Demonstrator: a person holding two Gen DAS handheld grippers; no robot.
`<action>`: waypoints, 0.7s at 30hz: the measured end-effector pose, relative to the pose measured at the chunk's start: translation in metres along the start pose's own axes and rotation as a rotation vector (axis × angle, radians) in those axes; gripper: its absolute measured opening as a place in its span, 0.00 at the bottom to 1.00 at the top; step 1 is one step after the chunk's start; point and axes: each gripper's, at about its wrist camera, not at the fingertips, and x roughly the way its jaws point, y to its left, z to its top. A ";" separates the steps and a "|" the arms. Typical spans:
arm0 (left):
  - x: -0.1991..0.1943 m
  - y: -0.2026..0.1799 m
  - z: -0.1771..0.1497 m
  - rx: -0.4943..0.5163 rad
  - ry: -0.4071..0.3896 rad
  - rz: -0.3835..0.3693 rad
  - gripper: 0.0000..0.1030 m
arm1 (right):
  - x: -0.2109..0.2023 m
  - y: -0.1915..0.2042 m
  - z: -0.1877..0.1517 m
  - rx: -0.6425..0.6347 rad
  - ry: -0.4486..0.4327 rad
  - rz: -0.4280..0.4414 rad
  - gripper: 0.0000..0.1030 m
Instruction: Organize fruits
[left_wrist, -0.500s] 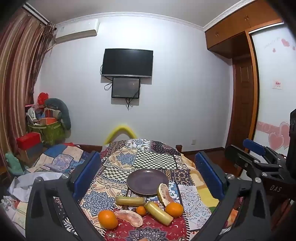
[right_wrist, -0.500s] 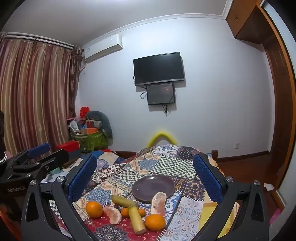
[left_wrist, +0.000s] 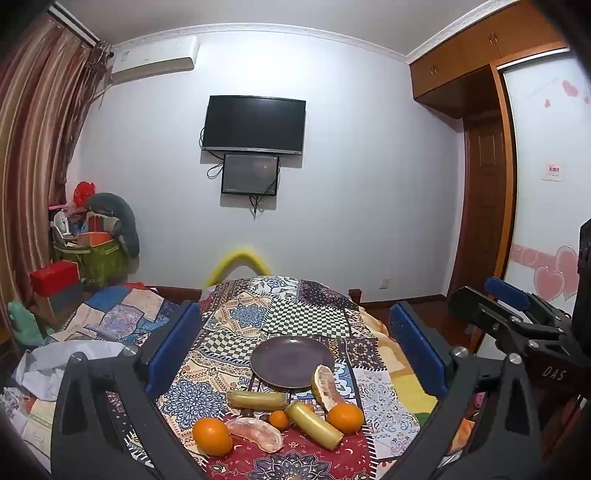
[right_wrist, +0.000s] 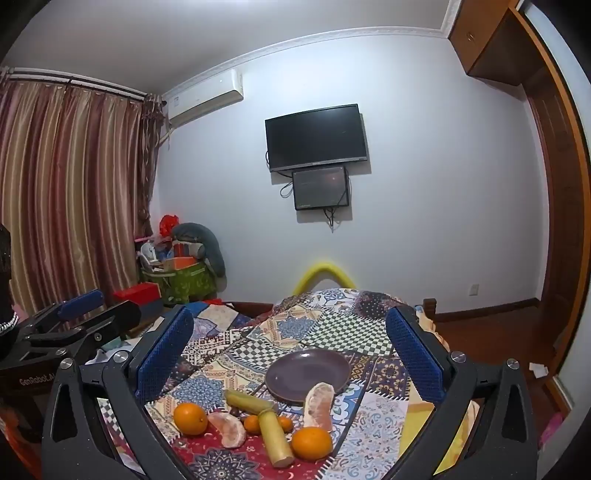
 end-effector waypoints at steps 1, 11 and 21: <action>0.000 0.000 0.000 -0.001 0.001 -0.001 1.00 | -0.001 0.001 0.000 0.000 -0.003 -0.001 1.00; 0.000 -0.001 -0.001 -0.011 0.006 -0.001 1.00 | -0.002 -0.005 0.004 0.002 -0.003 -0.006 1.00; 0.004 -0.002 -0.004 -0.014 0.011 -0.005 1.00 | -0.001 -0.004 0.004 -0.004 0.003 -0.010 1.00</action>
